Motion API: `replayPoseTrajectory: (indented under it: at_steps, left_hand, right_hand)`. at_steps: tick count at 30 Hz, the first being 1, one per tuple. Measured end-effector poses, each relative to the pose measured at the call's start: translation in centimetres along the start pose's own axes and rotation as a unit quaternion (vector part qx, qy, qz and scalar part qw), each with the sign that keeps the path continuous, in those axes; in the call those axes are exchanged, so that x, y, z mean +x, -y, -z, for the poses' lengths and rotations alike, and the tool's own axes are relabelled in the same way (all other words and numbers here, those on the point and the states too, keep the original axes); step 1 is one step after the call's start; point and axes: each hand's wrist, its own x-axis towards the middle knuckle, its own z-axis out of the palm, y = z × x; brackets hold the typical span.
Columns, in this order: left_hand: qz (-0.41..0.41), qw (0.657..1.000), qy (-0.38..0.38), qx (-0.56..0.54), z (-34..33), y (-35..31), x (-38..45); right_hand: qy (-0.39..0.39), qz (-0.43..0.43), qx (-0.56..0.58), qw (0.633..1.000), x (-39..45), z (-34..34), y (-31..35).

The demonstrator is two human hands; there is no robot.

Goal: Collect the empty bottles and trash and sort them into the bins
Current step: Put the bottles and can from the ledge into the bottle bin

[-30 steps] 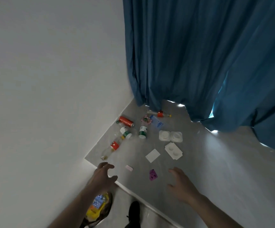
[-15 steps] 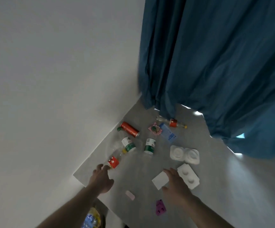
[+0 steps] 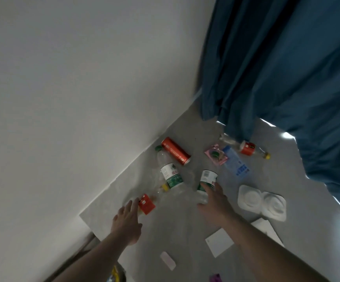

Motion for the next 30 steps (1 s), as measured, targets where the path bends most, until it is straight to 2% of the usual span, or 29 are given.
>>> replayPoseTrajectory:
  at_steps: [3,6,13,19,25,30]
  left_hand:
    - [-0.002,1.0,0.006,0.002,-2.6,0.8,0.5]
    - [-0.008,0.999,-0.035,0.025,-4.4,0.8,0.1]
    - [-0.014,0.998,-0.05,0.034,-4.7,0.8,0.7]
    - [-0.026,0.998,-0.035,0.04,-4.3,0.9,0.9]
    - [-0.033,0.998,-0.029,0.047,-4.4,1.1,1.0]
    - [-0.037,0.998,-0.007,0.059,-3.8,0.8,0.9]
  right_hand:
    - [-0.003,-0.019,0.011,1.0,3.0,-1.3,-0.3]
    - [0.006,-0.042,0.019,0.999,5.2,-3.1,-1.0]
    - [-0.027,-0.096,0.144,0.985,7.0,-4.7,-3.3]
    - [-0.046,-0.128,0.154,0.979,5.8,-5.7,-5.1]
    - [-0.164,-0.148,0.165,0.961,3.2,-9.0,-6.4]
    - [-0.135,-0.17,0.212,0.953,0.9,-7.4,-5.7]
